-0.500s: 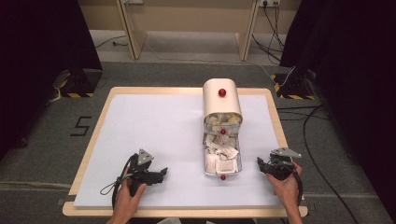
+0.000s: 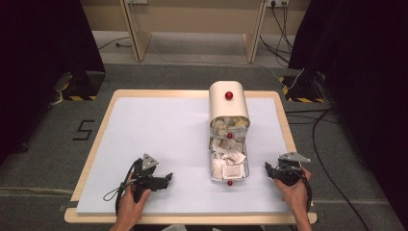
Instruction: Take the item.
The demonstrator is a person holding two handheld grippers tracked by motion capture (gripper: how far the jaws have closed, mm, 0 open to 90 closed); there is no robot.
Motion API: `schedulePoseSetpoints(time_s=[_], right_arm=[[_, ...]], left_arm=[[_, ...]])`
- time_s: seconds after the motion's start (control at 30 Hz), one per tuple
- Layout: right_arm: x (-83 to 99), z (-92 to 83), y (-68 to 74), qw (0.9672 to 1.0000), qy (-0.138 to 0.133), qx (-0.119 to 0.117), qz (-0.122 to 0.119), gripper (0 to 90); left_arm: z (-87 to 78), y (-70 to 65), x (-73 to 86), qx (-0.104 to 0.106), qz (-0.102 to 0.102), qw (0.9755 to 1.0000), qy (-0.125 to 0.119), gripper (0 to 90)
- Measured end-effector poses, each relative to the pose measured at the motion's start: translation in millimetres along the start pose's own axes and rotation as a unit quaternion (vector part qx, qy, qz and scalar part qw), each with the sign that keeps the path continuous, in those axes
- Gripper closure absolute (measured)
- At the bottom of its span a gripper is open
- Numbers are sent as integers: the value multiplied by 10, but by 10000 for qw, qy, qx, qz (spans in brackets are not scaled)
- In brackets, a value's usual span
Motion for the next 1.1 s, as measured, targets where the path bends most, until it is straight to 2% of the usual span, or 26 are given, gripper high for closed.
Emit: schedulePoseSetpoints(time_s=[0.23,0.33,0.63,1.1], right_arm=[[-10,0,-1,10000,22,1,-1,415],[-23,0,8,9999,85,-21,58,350],[-41,-12,59,9999,89,-42,-20,343],[-109,-90,98,9997,-170,-162,-16,320]], left_arm=[[0,0,0,1,0,10000,0,121],[0,0,0,2,-1,10000,0,121],[0,0,0,3,-2,10000,1,121],[0,1,0,4,-2,10000,1,121]])
Point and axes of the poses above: each handheld gripper's, and its own axes: z roughly forward along the jaws, x roughly out of its underside, y roughly to its left, the point moved 1 cm from there along z, roughly forward along the jaws, and after that the axes turned 14 degrees about x, right-handed, at the moved point
